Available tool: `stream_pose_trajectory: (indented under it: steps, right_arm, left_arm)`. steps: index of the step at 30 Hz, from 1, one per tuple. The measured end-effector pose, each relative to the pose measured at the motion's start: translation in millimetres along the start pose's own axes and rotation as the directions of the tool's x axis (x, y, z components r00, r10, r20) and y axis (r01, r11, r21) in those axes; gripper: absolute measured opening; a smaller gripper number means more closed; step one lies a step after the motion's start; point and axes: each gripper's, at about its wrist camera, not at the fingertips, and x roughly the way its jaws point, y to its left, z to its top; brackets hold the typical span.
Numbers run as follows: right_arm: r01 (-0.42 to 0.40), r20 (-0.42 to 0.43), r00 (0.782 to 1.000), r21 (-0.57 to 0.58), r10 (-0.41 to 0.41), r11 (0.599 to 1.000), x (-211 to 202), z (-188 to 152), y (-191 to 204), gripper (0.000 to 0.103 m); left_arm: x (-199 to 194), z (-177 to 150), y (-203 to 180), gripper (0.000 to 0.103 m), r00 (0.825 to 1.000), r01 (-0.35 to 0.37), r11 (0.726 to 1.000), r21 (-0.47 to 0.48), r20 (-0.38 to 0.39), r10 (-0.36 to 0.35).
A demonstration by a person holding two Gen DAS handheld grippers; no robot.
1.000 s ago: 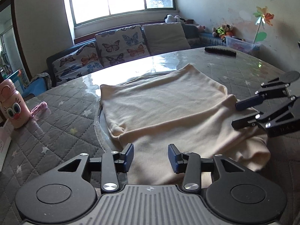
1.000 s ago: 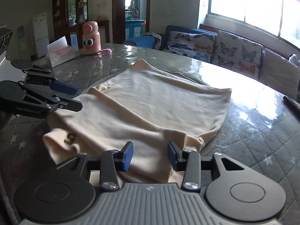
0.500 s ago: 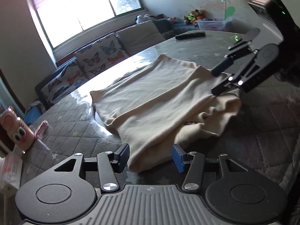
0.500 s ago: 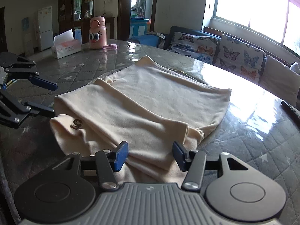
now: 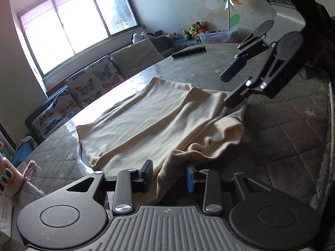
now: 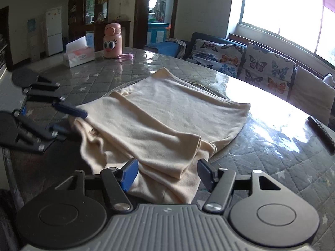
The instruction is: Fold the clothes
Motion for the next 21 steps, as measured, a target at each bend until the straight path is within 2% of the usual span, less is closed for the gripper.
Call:
stream_pose_trajectory:
  steps: [2,4,7,11,15,17,21]
  right_arm:
    - [-0.007,-0.001,1.000,-0.018,0.007,1.000,-2,-2,1,0.069]
    - [-0.017,-0.001,1.000,-0.035,0.017,0.999,-5,-4,2,0.070]
    - [-0.035,0.003,0.999,-0.064,0.036,0.997,-8,-6,6,0.074]
    - [-0.050,0.013,0.999,-0.139,0.052,0.989,-6,-7,18,0.074]
    - [-0.057,0.024,0.998,-0.195,0.063,0.979,3,-5,30,0.074]
    - [-0.060,0.024,0.998,-0.197,0.066,0.978,8,-3,32,0.072]
    - [-0.074,0.014,0.997,-0.158,0.077,0.985,16,3,27,0.060]
  left_arm:
    - [1,2,6,0.016,1.000,0.007,1.000,-0.026,0.005,-0.007]
    - [2,6,12,0.011,1.000,0.006,0.999,-0.052,0.012,-0.005]
    - [4,14,21,0.010,1.000,0.000,0.996,-0.093,0.023,0.002]
    - [10,25,34,0.009,0.999,-0.001,0.989,-0.151,0.037,0.007]
    - [15,31,39,0.009,0.999,-0.003,0.986,-0.166,0.037,0.009]
    - [17,31,41,0.009,0.999,-0.001,0.985,-0.171,0.034,0.007]
    - [18,30,42,0.009,1.000,0.008,0.985,-0.173,0.030,-0.003]
